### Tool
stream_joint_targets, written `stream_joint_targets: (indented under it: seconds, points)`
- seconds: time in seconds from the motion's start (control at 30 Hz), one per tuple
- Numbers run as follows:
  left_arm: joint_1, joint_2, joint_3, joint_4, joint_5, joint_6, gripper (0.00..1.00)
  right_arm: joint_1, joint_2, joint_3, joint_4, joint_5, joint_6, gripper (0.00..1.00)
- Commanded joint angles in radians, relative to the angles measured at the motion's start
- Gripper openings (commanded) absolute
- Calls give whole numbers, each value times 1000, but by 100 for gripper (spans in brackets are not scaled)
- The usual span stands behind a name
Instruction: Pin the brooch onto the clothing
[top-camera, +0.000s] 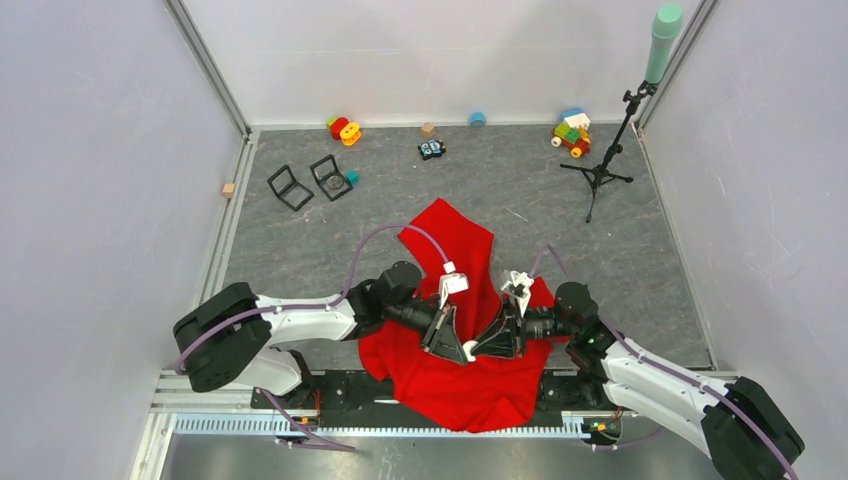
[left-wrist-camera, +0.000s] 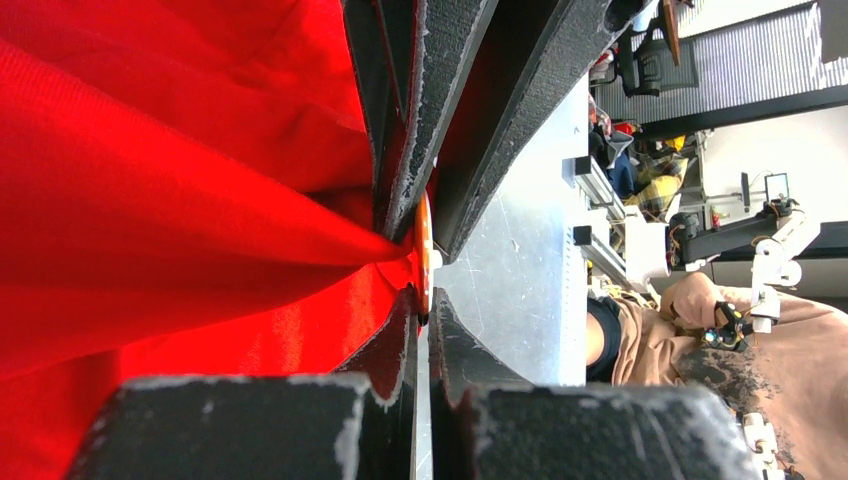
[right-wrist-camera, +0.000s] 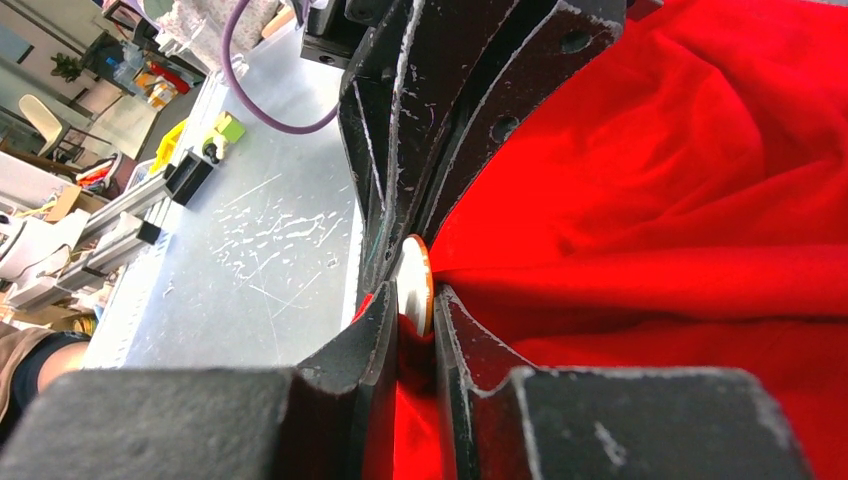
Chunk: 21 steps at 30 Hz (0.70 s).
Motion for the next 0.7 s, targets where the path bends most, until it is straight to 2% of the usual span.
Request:
stream_joint_targets:
  seconds: [0.0, 0.67]
  points:
    - [-19, 3, 81, 103, 39, 19, 2, 13, 16, 26, -20, 65, -77, 17]
    - [-31, 15, 98, 109, 42, 17, 2, 23, 100, 58, -125, 161, -138, 14]
